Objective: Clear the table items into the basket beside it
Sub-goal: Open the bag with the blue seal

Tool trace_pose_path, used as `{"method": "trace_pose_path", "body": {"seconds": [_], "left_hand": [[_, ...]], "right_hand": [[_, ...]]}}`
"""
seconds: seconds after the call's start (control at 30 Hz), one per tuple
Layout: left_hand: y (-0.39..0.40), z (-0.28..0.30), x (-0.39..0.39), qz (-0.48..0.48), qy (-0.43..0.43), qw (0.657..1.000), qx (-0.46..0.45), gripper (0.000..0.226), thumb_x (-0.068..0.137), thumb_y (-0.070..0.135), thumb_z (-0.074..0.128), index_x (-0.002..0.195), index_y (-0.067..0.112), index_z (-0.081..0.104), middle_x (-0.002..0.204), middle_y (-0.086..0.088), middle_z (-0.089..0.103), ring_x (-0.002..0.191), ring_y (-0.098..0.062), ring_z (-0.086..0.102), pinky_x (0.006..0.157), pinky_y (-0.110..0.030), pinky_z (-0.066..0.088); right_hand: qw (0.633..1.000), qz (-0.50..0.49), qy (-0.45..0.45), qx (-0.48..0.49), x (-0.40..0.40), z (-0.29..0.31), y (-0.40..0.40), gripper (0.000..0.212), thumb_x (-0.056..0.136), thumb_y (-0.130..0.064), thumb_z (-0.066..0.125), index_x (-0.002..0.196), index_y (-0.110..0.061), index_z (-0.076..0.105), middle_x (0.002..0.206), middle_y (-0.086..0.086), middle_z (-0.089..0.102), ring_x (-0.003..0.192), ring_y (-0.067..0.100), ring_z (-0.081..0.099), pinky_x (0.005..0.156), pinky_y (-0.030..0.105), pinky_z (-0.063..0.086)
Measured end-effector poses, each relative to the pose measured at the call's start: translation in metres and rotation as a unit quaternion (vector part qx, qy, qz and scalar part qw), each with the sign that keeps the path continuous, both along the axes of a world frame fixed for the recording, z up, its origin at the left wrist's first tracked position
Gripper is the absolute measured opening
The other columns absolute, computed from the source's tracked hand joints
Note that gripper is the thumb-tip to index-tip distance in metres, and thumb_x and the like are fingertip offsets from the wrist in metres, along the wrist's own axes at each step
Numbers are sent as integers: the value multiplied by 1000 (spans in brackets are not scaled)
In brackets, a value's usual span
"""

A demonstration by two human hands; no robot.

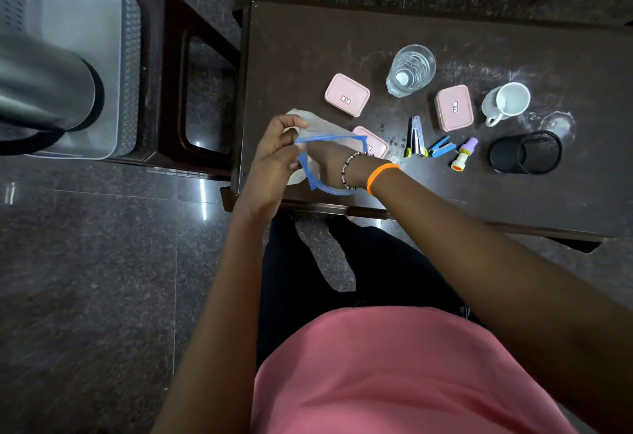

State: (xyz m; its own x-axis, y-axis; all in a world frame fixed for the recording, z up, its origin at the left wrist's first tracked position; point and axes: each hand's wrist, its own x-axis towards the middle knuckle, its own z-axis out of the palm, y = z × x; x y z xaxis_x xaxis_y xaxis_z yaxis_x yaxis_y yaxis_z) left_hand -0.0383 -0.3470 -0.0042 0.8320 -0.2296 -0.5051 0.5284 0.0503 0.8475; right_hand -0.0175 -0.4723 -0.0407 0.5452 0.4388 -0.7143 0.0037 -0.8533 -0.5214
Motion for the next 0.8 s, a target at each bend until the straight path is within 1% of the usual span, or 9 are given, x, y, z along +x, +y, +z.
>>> {"method": "trace_pose_path", "body": {"seconds": [0.03,0.1,0.23,0.3,0.37,0.47,0.57,0.67,0.8], "left_hand": [[-1,1,0,-4,8,1000,-10,29,77,0,39,95,20,50,71,7,53,54,2,48,60,-14,39],[-5,3,-1,-17,23,999,-28,29,74,1,40,95,19,49,66,10,55,51,1,47,60,-17,37],[-2,3,-3,0,27,999,-43,28,75,1,39,96,18,49,65,16,61,50,2,42,57,-15,36],[5,0,-3,34,24,998,-42,28,75,1,40,94,18,50,68,15,61,50,1,36,54,-13,33],[13,-2,-2,60,24,997,-38,27,75,1,41,94,18,50,67,14,59,51,0,34,56,-15,31],[18,-3,-1,69,25,997,-37,28,76,1,40,94,19,51,66,14,56,52,0,34,56,-14,32],[15,-1,0,62,25,997,-45,27,76,0,40,94,18,50,65,15,58,51,0,34,53,-10,34],[11,-1,-1,56,23,997,-53,27,76,0,40,94,17,50,66,15,60,51,0,34,52,-10,36],[12,-1,-3,52,25,997,-50,27,76,1,40,94,18,50,70,15,62,51,-1,33,53,-10,37]], "right_hand": [[1000,16,14,-19,0,1,1,14,90,-4,47,96,-15,54,72,-3,37,91,19,37,62,17,39],[997,51,33,-56,5,8,7,39,94,-7,43,62,-24,28,64,-7,21,83,21,34,51,14,18],[994,73,-24,-81,8,9,12,44,94,-11,43,58,-22,20,62,-3,25,72,24,39,51,20,25],[988,64,-113,-78,6,6,14,25,90,-11,47,66,-19,45,67,2,42,79,28,53,63,27,42],[982,84,-154,-76,4,-5,14,17,87,-4,47,93,-5,62,95,12,60,99,33,59,81,34,46],[982,105,-145,-65,1,-19,3,34,88,3,43,120,2,53,131,18,54,115,36,54,93,35,44],[982,133,-118,-58,1,-19,-2,48,92,-3,38,140,-9,34,137,15,51,115,35,53,82,32,41],[976,171,-79,-105,1,-28,0,49,96,-5,35,144,-8,26,141,16,44,125,34,47,100,36,40],[983,137,-71,-99,2,-31,-1,32,95,-6,38,125,0,48,129,17,53,116,34,54,97,39,43]]}}
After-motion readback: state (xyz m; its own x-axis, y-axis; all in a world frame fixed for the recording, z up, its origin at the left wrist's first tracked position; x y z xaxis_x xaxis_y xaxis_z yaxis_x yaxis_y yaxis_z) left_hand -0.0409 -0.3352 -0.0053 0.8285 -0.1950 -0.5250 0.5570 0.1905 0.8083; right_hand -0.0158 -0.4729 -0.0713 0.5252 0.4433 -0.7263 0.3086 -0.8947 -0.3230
